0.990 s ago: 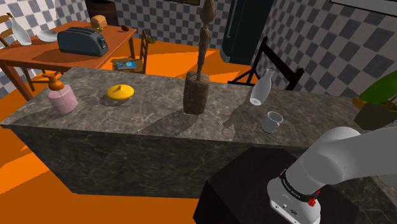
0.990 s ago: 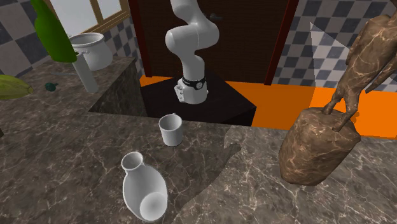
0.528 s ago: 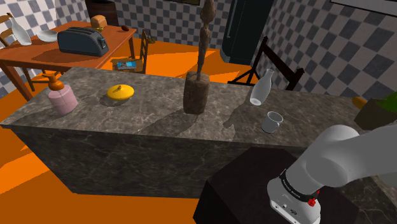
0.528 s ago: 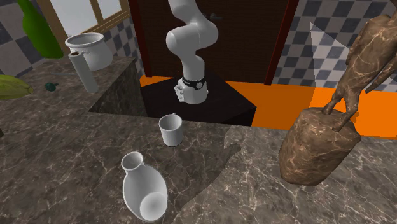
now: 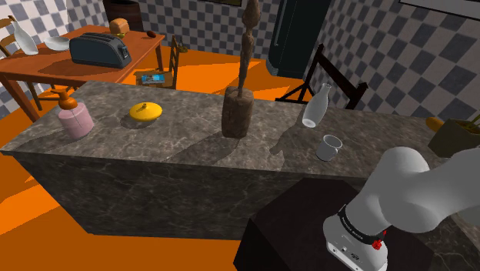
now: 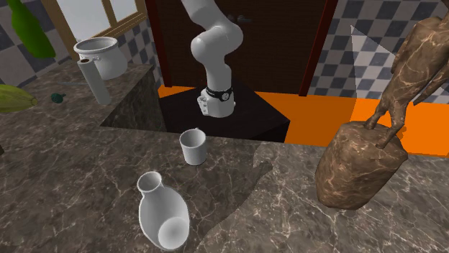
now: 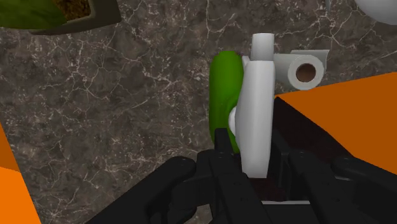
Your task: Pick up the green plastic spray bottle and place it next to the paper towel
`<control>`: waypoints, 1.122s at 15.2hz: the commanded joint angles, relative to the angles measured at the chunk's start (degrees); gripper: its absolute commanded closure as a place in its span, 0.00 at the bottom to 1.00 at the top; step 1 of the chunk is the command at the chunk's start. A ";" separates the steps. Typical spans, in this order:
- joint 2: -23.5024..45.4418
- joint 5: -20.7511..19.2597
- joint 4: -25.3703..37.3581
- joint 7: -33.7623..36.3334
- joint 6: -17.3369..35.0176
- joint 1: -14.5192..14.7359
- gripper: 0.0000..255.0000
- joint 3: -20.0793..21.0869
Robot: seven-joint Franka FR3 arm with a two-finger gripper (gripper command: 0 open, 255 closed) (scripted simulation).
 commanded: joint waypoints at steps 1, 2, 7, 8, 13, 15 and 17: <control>-1.66 -2.68 7.29 -3.24 -1.98 6.30 1.00 -4.83; -2.83 -4.48 12.24 -5.31 -3.36 10.32 1.00 -7.55; -3.89 -4.11 7.11 -4.82 0.10 6.40 1.00 -6.37; -3.92 -3.74 4.95 -4.30 1.19 4.78 1.00 -5.63; -4.42 -2.70 -3.94 -2.22 5.98 -1.55 1.00 -2.84; -4.74 -2.56 -6.89 -1.54 7.68 -3.50 1.00 -2.04; -5.09 -2.53 -9.61 -0.91 9.29 -5.23 1.00 -1.38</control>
